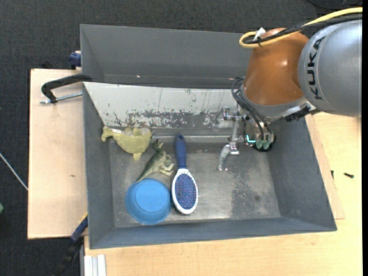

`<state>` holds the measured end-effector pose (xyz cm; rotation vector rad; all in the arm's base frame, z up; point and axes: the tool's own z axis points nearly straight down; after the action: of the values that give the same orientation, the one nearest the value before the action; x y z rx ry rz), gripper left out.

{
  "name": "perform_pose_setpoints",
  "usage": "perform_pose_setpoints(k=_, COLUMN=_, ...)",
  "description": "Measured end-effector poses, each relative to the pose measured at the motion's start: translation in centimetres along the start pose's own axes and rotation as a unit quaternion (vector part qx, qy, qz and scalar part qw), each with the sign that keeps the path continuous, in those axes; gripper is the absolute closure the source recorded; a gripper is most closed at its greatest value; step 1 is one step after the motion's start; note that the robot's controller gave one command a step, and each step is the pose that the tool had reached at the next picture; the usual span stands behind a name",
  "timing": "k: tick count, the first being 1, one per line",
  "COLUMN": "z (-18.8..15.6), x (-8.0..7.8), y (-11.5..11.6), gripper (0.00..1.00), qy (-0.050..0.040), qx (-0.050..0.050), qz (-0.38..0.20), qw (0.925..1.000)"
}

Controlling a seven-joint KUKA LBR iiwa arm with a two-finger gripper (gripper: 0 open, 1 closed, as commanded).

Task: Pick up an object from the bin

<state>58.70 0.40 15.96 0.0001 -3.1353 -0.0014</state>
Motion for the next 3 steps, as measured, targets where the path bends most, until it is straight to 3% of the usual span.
perform_pose_setpoints(k=1, z=5.7, x=-0.6, y=3.5, gripper=0.00, qy=-0.0018, qx=0.000, qz=-0.113, qw=0.9936)
perform_pose_setpoints(k=2, z=5.4, x=-1.0, y=10.3, gripper=0.00, qy=-0.0077, qx=0.000, qz=-0.007, qw=0.9999)
perform_pose_setpoints(k=3, z=8.8, x=4.0, y=15.8, gripper=0.00, qy=-0.0079, qx=0.000, qz=0.009, qw=0.9999)
